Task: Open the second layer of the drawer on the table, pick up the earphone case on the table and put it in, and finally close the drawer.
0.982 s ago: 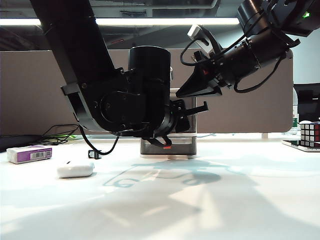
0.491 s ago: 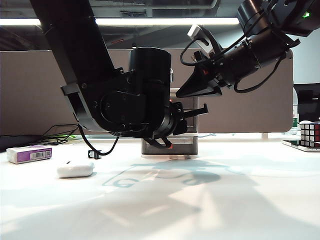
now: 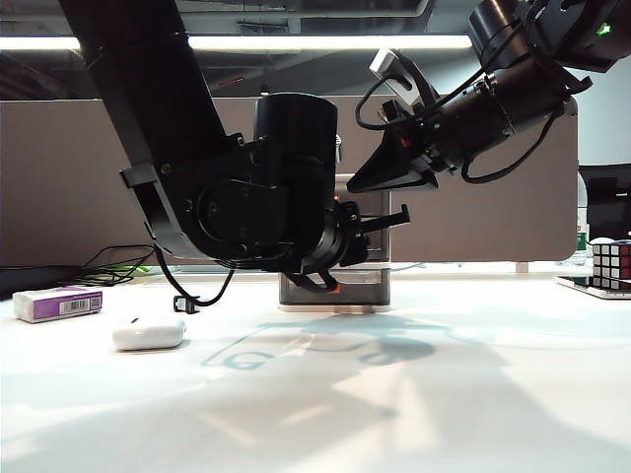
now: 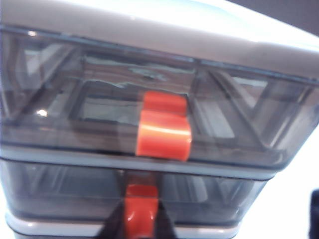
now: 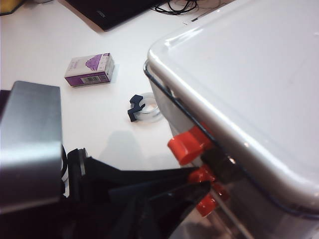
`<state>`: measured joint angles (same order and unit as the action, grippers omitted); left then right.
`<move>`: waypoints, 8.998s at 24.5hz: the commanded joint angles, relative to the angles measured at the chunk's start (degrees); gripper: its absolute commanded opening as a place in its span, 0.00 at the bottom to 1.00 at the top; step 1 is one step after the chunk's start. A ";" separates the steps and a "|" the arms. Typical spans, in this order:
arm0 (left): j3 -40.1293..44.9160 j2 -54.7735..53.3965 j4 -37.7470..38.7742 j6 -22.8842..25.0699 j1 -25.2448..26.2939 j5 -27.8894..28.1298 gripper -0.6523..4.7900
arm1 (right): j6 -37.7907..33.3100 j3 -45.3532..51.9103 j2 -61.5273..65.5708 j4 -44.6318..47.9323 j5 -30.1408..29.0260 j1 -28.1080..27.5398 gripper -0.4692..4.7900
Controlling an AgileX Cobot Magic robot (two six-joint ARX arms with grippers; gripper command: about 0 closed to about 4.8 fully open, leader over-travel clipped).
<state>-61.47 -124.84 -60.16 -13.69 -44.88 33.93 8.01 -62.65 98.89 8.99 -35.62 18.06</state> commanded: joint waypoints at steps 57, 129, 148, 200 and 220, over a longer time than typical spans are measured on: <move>8.20 6.29 4.61 -2.78 -3.43 1.86 0.11 | 0.90 -7.61 7.13 2.84 1.20 0.28 0.08; 23.54 42.01 66.34 49.07 31.28 -59.28 0.94 | -1.79 -7.56 7.10 -4.13 -5.88 0.35 0.08; 14.25 33.53 73.42 63.21 39.21 -73.83 0.84 | -1.53 -7.56 7.10 -5.49 -6.95 0.37 0.08; 12.37 23.39 73.88 67.30 35.71 -64.57 0.60 | -0.22 -7.56 7.10 -6.19 -6.93 0.35 0.08; 9.92 37.03 70.16 62.14 35.52 -68.46 0.38 | -0.24 -7.56 7.10 -6.16 -6.93 0.35 0.08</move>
<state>-50.68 -88.53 10.98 49.80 -9.28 -32.49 7.53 -69.91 106.32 2.22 -42.24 18.37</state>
